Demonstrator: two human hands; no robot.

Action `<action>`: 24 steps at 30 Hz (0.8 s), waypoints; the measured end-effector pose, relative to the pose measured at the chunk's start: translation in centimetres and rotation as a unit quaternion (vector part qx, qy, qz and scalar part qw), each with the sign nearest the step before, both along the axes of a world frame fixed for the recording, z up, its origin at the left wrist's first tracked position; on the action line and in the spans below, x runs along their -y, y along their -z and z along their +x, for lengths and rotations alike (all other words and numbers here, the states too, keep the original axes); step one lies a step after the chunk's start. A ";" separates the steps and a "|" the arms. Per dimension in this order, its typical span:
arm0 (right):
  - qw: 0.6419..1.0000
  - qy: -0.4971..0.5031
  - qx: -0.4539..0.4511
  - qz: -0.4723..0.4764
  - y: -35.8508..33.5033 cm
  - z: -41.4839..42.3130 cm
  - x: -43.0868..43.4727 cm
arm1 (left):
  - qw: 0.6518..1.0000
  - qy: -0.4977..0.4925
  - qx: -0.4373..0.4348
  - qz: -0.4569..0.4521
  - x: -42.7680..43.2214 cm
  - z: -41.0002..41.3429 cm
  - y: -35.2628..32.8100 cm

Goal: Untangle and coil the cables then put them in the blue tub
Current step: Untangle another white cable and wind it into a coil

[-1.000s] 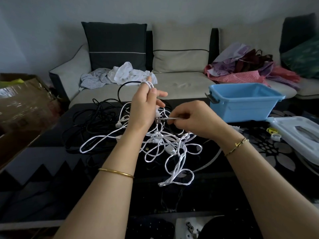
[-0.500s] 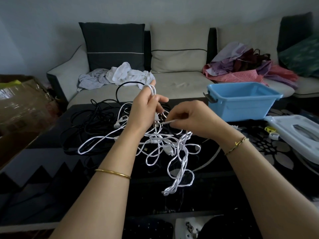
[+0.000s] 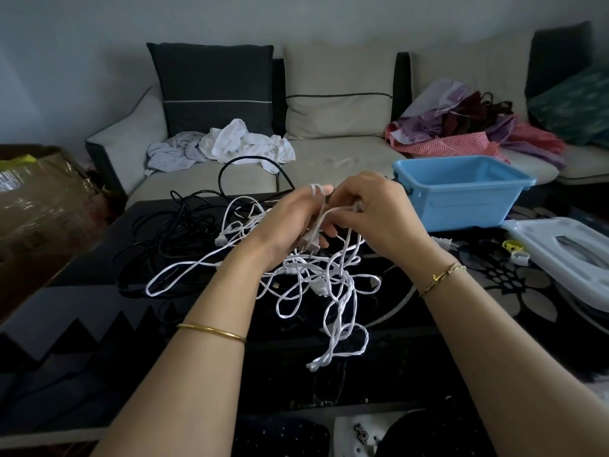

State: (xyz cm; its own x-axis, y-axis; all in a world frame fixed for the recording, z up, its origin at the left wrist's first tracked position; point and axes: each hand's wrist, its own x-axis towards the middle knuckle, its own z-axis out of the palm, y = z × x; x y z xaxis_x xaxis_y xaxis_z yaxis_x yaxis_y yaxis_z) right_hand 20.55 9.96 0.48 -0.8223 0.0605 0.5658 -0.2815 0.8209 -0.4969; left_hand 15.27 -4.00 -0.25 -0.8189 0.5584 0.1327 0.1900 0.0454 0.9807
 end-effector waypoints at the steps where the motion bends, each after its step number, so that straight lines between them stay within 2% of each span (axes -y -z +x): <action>1: 1.000 0.001 -0.004 0.002 0.0 0.0 0.0 | 1.000 0.003 0.004 -0.001 0.0 0.0 -0.1; 5: 1.000 -0.002 0.001 0.022 0.2 -0.1 -0.1 | 0.999 0.038 0.002 -0.018 0.2 0.5 -0.2; 9: 1.000 0.006 0.009 0.028 0.1 -0.1 -0.1 | 0.997 0.011 0.041 0.056 0.2 0.4 0.1; 12: 0.999 0.023 0.024 0.033 -0.3 0.0 -0.6 | 0.993 -0.047 0.032 0.104 0.3 -0.1 0.1; 15: 0.988 -0.029 0.136 0.067 -0.5 0.5 -0.9 | 0.967 -0.157 0.032 0.199 0.9 -1.0 -0.3; 17: 0.967 -0.085 0.216 0.101 -0.3 0.7 -0.4 | 0.944 -0.191 0.043 0.264 1.0 -1.4 -0.4; 19: 0.955 -0.121 0.243 0.115 -0.2 0.6 0.2 | 0.934 -0.204 0.048 0.290 0.7 -1.6 -0.2; 21: 0.959 -0.134 0.224 0.112 -0.5 0.5 0.6 | 0.937 -0.215 0.030 0.273 0.7 -1.7 0.1; 24: 0.984 -0.101 0.121 0.080 -0.9 0.5 0.5 | 0.957 -0.210 -0.038 0.196 1.2 -1.8 0.5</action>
State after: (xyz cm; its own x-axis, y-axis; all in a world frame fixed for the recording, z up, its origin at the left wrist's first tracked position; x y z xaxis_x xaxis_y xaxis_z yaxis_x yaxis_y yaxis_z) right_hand 21.06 9.44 1.37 -0.9204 -0.1922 0.3404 -0.3363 0.8332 -0.4389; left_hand 13.52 -5.23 -0.71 -0.9399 0.0776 0.3324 0.3069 -0.2344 0.9224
